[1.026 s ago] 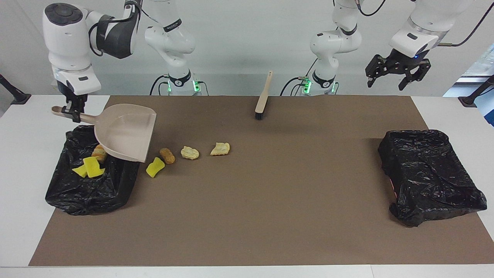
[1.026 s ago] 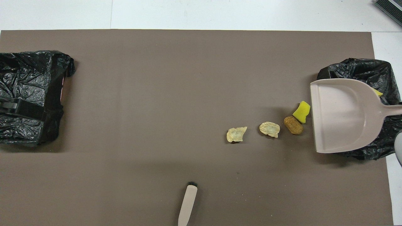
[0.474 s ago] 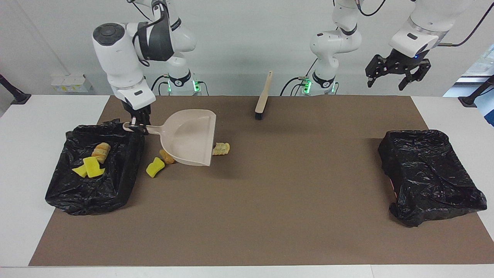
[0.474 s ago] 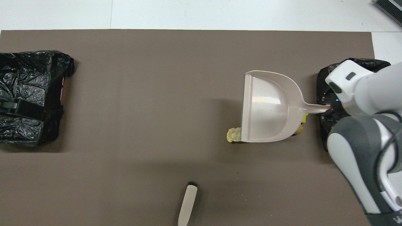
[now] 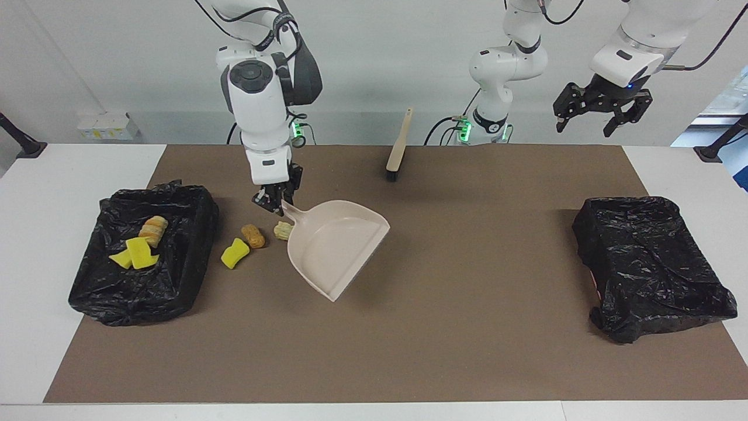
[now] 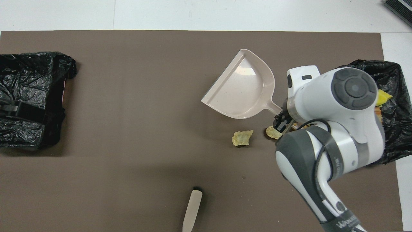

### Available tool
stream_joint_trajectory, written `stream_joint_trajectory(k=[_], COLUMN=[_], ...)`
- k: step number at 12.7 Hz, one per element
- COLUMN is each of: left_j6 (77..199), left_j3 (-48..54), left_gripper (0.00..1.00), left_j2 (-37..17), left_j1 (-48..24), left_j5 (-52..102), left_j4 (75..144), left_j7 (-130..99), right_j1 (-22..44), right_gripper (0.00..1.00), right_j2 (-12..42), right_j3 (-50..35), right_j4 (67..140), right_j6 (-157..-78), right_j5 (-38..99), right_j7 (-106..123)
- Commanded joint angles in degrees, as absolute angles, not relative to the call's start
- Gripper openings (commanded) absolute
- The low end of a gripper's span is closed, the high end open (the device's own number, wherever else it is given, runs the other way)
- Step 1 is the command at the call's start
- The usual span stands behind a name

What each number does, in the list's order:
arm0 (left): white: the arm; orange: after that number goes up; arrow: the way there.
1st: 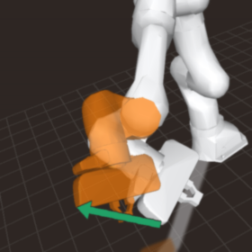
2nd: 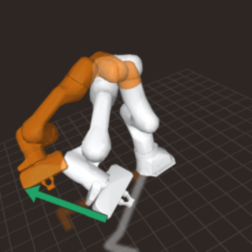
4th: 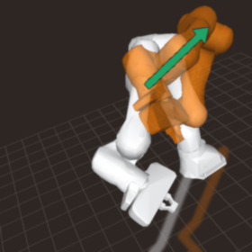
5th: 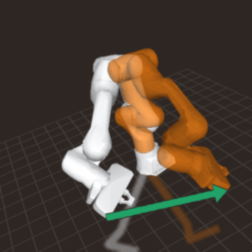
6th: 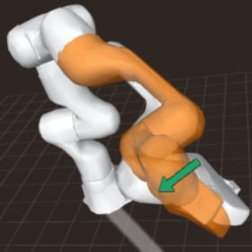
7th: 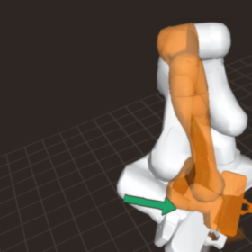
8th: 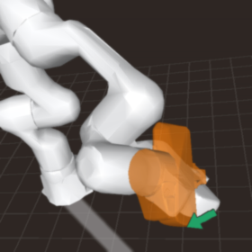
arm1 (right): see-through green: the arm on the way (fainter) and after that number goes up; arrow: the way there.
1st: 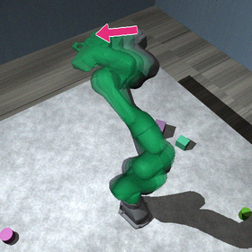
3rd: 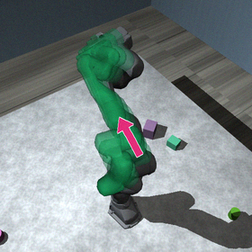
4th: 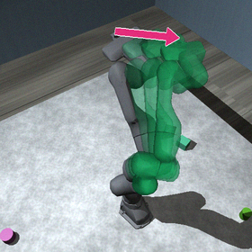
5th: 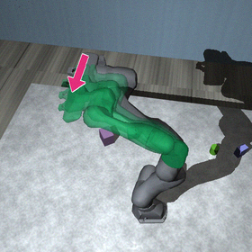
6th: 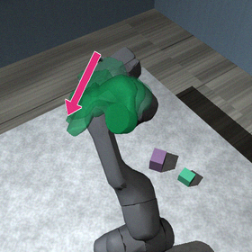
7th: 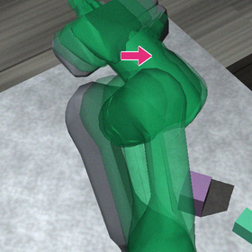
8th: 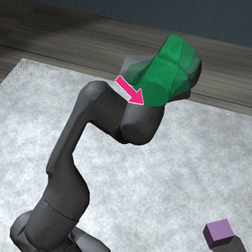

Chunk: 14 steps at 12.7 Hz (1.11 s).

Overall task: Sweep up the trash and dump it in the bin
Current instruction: 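Bring the empty dustpan back to the table center with the right gripper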

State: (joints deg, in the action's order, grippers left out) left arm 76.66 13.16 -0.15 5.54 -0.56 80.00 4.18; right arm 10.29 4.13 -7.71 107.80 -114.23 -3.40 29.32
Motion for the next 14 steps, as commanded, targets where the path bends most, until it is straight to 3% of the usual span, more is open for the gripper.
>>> stream_joint_trajectory(k=[1,6,11,14], left_j6=[76.29,76.29,76.29,76.29], left_j3=[13.36,13.36,13.36,13.36], left_gripper=[1.00,1.00,1.00,1.00], left_j2=[0.79,0.79,0.79,0.79], left_j1=[6.33,6.33,6.33,6.33], left_j5=[0.09,0.09,0.09,0.09], left_j4=[80.60,80.51,80.60,80.60], left_j7=[4.39,4.39,4.39,4.39], right_j1=[13.17,20.64,28.11,29.35], right_gripper=[0.00,0.00,0.00,0.00], right_j2=[7.28,14.49,25.38,27.16], right_j3=[-7.38,-7.38,-7.38,-7.47], right_j4=[103.64,98.27,91.42,91.84], right_j6=[-114.52,-114.43,-115.48,-120.04], right_j5=[-2.99,-2.11,-2.46,-1.15], right_j7=[15.44,-11.29,-34.15,-36.65])
